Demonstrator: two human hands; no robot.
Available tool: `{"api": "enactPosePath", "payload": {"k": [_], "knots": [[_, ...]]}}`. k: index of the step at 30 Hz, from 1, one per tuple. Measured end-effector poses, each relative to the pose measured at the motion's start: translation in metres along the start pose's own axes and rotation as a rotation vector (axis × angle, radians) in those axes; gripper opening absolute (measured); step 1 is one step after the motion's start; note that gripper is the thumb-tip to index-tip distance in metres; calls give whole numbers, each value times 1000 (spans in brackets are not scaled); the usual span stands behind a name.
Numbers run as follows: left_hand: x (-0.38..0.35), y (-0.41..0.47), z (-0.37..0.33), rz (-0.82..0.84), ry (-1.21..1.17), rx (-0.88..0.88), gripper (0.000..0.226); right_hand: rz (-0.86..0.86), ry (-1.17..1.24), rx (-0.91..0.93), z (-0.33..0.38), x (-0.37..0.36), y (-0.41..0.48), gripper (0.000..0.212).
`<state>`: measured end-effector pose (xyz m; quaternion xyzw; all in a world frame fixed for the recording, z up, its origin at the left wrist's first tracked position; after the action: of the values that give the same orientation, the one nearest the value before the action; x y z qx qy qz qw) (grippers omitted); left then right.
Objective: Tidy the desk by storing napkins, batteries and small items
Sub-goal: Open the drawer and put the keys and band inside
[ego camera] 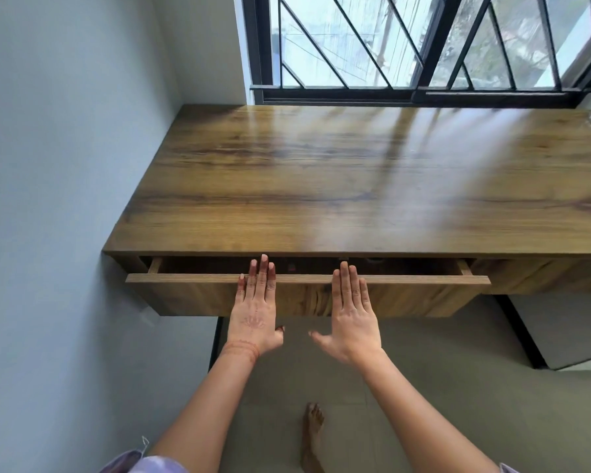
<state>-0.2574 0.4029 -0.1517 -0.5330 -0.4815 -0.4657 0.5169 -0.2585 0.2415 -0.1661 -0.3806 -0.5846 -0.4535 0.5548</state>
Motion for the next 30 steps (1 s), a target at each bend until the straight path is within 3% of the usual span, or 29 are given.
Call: {"api": "enactPosePath", "payload": {"k": [6, 9, 11, 15, 17, 19, 26, 30], "knots": [[1, 16, 1, -87, 24, -41, 134, -27, 13, 7, -4, 3, 14, 119], [9, 25, 4, -189, 111, -106, 128, -122, -32, 72, -14, 20, 18, 109], [21, 40, 8, -222, 174, -115, 128, -156, -77, 98, -27, 35, 32, 114], [38, 70, 9, -173, 214, -124, 134, -18, -131, 172, -51, 44, 71, 129], [34, 78, 8, -66, 220, -129, 128, 53, -132, 220, -56, 39, 82, 131], [33, 81, 10, -75, 227, -151, 126, 66, -122, 241, -60, 34, 85, 129], [38, 78, 11, -251, 199, -227, 134, -106, -95, 265, -60, 34, 84, 117], [37, 77, 10, -320, 202, -180, 124, -210, -102, 236, -61, 33, 84, 104]]}}
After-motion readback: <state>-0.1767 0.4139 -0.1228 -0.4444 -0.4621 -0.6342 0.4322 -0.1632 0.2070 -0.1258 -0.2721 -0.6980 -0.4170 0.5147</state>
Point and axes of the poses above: each hand's wrist, its own y-axis towards the middle knuckle, its own x-axis out of the back of the hand, z = x × y, the point moved 6 cm from there along y, towards the middle knuckle, and after that the axes turned 7 degrees about x, right-handed, at the moved point
